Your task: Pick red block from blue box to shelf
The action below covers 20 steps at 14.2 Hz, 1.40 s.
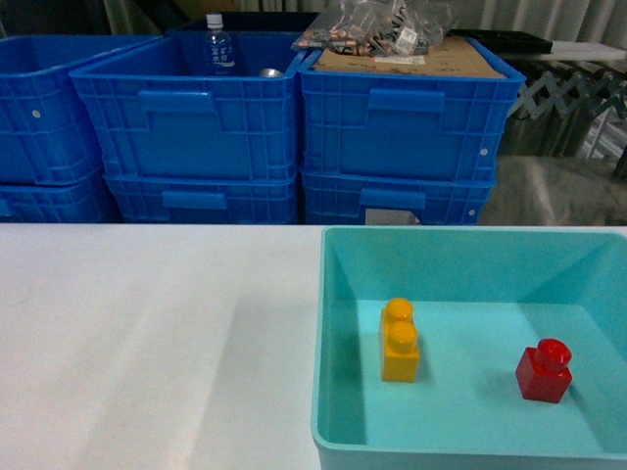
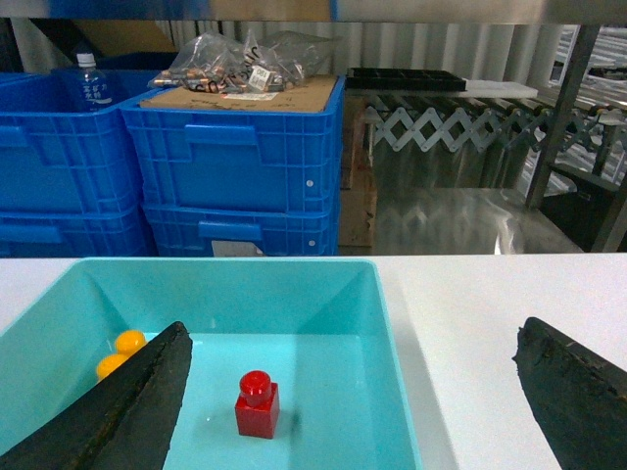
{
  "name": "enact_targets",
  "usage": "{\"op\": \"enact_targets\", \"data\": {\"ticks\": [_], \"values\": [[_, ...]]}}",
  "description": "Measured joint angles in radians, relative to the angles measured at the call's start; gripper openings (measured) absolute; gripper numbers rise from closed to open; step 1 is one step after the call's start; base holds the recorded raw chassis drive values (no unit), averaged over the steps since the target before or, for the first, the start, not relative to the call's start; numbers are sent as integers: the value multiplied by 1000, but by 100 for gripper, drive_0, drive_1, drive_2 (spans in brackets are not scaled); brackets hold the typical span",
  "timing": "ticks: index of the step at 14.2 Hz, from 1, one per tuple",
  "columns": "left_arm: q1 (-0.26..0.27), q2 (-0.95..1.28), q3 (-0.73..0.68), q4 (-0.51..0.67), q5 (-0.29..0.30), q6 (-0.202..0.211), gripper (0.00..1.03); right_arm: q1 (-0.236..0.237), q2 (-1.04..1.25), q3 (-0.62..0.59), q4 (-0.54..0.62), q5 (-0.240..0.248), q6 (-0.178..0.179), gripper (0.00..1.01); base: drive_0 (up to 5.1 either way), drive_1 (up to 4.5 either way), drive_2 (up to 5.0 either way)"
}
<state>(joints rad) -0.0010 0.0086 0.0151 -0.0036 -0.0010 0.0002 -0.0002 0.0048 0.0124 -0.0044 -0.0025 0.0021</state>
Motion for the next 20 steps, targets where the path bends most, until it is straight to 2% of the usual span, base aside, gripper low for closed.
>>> {"op": "enact_targets", "data": {"ticks": [20], "values": [[0, 0, 0, 0, 0, 0, 98, 0, 0, 0, 0, 0, 0, 98, 0, 0, 0]]}}
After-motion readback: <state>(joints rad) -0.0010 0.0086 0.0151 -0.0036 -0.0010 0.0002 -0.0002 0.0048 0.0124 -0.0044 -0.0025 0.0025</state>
